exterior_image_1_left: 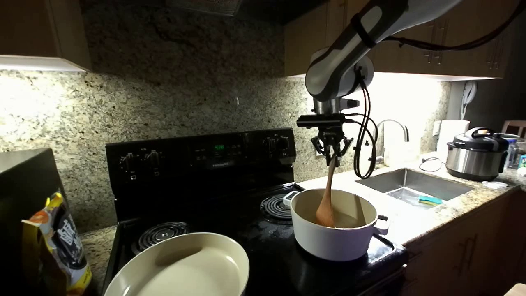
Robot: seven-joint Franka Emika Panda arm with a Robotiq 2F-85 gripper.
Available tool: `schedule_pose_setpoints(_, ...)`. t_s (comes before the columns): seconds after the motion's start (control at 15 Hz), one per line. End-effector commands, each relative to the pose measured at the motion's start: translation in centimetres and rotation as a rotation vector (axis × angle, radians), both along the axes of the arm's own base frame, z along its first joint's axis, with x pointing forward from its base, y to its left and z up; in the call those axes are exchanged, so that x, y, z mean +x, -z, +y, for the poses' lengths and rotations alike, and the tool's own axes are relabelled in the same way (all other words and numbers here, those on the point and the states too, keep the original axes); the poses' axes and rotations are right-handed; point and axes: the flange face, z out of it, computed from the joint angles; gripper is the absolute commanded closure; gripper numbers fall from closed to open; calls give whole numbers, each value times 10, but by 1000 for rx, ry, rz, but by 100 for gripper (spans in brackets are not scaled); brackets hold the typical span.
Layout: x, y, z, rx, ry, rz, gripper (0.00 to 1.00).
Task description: Use the wooden spatula to stir the liquid in the white pot
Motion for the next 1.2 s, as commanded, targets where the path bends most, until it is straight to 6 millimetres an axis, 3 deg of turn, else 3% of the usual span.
schedule_pose_setpoints(0.0, 13, -16, -12, -14, 15, -33, 90)
schedule_pose_setpoints(0.33, 14, -34, -46, -46, 77, -83, 90)
schedule_pose_setpoints(0.67, -3, -26, -71, -96, 157, -71, 91)
schedule_pose_setpoints(0.87, -6, -13, -58, -152, 220, -72, 91)
schedule_pose_setpoints(1.13, -8, -3, -13, -213, 262, -97, 91)
